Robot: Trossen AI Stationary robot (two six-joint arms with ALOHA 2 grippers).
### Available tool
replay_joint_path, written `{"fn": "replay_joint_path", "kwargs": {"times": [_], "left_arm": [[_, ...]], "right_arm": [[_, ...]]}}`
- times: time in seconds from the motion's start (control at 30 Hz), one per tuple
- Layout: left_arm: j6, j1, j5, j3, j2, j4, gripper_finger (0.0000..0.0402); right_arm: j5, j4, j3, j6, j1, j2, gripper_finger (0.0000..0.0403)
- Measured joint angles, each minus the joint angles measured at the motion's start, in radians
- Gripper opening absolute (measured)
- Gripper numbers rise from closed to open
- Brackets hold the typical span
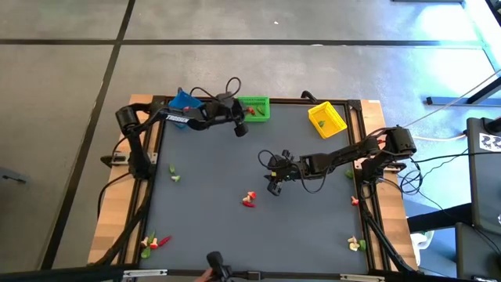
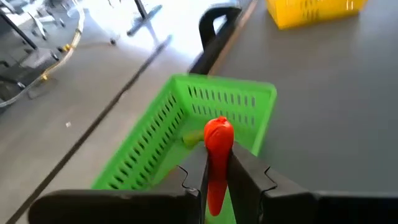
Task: Sort produce into baskets
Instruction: Put the orange chili pepper into the green bin, then put the green mushroom into the blue bin
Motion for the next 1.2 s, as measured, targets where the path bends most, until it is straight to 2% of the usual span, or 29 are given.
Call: {"fn": "replay_joint_path", "kwargs": {"times": [0.3,0.67,0.93,1.2], "left_arm": [[-0.029,0.018,0.000,0.000,0.006,0.008,0.0056],[-0.044,0.012,-0.001,0.000,-0.005,-0.003,0.0164],[-0.041,-0.022,-0.001,0.001,-0.144,-0.063,0.0175],[-0.002,-0.097,-0.001,0.001,-0.354,-0.238,0.0164]], "right_arm": [[0.000,0.002,0.000,0.002,0.000,0.000,0.0175],[-0.006,0.002,0.000,0.004,0.000,0.000,0.0175],[-0.011,0.001,0.000,0.004,0.000,0.000,0.0175],[-0.011,-0.002,0.000,0.004,0.000,0.000,0.0175]]}}
